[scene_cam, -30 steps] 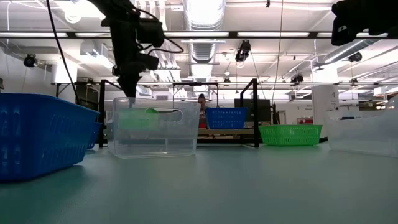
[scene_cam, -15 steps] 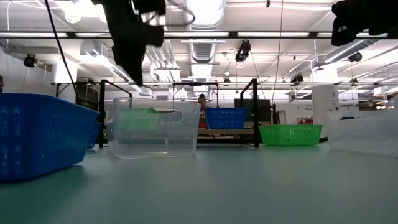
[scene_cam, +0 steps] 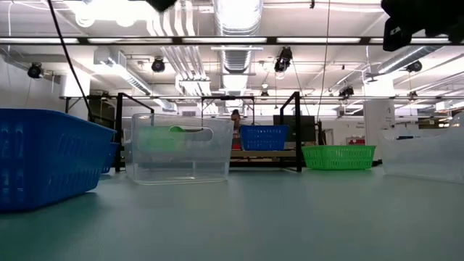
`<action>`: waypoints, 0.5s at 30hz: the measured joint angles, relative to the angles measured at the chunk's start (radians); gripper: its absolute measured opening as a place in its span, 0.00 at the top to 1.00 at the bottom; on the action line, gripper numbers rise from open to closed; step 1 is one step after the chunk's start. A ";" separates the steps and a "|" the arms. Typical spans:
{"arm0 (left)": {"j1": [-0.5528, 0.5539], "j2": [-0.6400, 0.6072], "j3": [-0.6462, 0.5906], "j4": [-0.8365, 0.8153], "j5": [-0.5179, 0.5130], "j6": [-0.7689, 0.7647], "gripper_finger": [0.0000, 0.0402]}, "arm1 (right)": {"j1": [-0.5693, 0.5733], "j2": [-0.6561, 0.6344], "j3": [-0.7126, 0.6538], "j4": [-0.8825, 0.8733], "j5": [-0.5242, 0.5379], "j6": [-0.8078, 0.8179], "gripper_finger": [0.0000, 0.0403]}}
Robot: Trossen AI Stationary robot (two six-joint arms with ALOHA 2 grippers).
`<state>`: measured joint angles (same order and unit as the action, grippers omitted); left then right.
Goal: Stack baskets on shelf by color
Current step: Put the middle transparent bin on the shelf
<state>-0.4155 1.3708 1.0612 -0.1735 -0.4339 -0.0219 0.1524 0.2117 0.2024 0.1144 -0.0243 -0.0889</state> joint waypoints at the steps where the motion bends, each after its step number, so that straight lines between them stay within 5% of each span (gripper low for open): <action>1: -0.029 0.000 -0.025 0.056 -0.020 0.043 1.00 | 0.000 0.034 0.000 0.041 0.000 -0.001 0.87; 7: -0.127 -0.039 -0.150 0.306 -0.129 0.219 1.00 | 0.000 0.265 0.043 0.240 0.000 -0.017 0.75; 15: -0.143 -0.208 -0.288 0.332 -0.289 0.266 1.00 | 0.004 0.612 0.281 0.260 -0.003 -0.052 0.64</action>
<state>-0.5582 1.1626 0.7730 0.1582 -0.7233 0.2443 0.1567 0.8237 0.4835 0.3746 -0.0269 -0.1407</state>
